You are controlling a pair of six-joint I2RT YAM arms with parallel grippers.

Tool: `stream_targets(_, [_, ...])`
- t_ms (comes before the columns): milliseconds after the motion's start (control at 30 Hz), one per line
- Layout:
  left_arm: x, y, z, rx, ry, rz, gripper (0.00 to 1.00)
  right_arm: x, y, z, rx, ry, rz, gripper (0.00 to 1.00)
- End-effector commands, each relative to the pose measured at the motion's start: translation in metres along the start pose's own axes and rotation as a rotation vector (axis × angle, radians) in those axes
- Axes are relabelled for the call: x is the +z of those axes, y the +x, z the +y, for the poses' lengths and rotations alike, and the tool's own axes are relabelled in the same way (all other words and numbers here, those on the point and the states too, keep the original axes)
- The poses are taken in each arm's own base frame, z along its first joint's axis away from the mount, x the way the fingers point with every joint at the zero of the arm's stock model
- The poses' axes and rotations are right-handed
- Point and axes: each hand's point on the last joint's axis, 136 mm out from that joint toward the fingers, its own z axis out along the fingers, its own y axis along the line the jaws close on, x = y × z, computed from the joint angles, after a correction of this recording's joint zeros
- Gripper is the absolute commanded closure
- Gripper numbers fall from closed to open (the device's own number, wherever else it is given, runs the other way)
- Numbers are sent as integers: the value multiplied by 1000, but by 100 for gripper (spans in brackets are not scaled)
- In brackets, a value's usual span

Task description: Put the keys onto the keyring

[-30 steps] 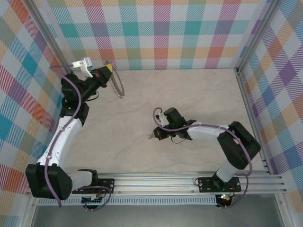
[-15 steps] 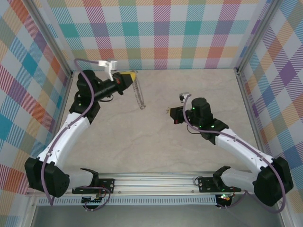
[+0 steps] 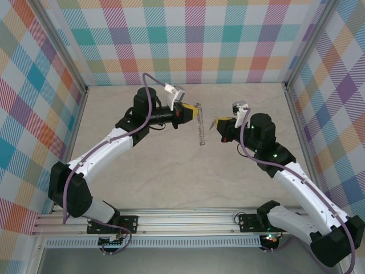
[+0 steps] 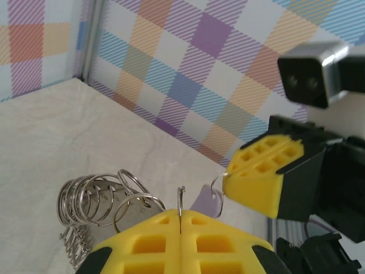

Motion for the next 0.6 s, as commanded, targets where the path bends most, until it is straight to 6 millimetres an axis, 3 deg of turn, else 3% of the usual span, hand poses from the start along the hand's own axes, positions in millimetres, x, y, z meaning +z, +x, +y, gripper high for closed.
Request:
stream_targets(0, [1,-26,-23,116,36,-55,100,-11,-18,13,-47,-55,-37,100])
stream_targets(233, [8,-17,-39,222,17,1,100,-10,-22,39,-84,-206,-48,100])
stream_targets(567, [6,-20,-47,320,-29,-13,100,-17,-28,50,-83,-255,-56,100])
